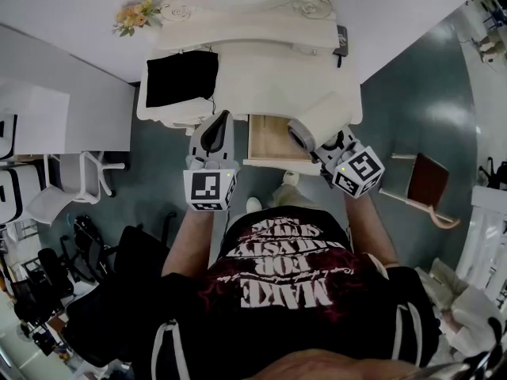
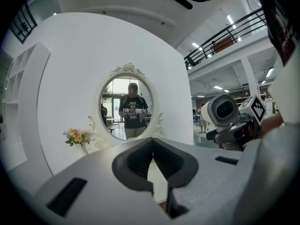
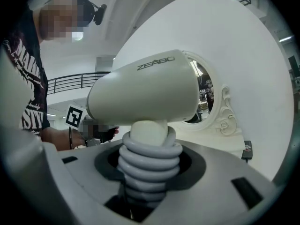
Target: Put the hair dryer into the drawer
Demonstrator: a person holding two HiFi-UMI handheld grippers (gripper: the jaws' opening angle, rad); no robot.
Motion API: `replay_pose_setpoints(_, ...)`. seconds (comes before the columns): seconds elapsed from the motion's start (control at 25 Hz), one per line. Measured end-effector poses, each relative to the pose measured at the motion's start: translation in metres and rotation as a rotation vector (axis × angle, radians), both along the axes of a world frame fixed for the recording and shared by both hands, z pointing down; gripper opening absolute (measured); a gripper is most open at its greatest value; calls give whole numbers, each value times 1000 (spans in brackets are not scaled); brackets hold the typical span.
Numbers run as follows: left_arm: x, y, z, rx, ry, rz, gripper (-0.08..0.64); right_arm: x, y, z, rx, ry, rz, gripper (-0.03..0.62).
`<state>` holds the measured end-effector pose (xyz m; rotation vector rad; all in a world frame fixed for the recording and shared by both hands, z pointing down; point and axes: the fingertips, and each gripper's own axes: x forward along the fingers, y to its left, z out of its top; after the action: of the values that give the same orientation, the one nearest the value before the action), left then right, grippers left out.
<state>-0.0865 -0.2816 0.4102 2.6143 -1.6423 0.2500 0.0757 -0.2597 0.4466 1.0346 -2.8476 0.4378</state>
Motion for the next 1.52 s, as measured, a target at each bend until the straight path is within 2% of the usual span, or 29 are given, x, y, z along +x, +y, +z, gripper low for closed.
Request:
replay_pose_setpoints(0.76, 5, -12, 21, -56, -16, -3, 5, -7, -10, 80, -142, 78, -55, 196)
replay_pose_setpoints(1.52, -8, -7, 35, -92, -33, -31, 5, -13, -2, 165, -288, 170, -89, 196)
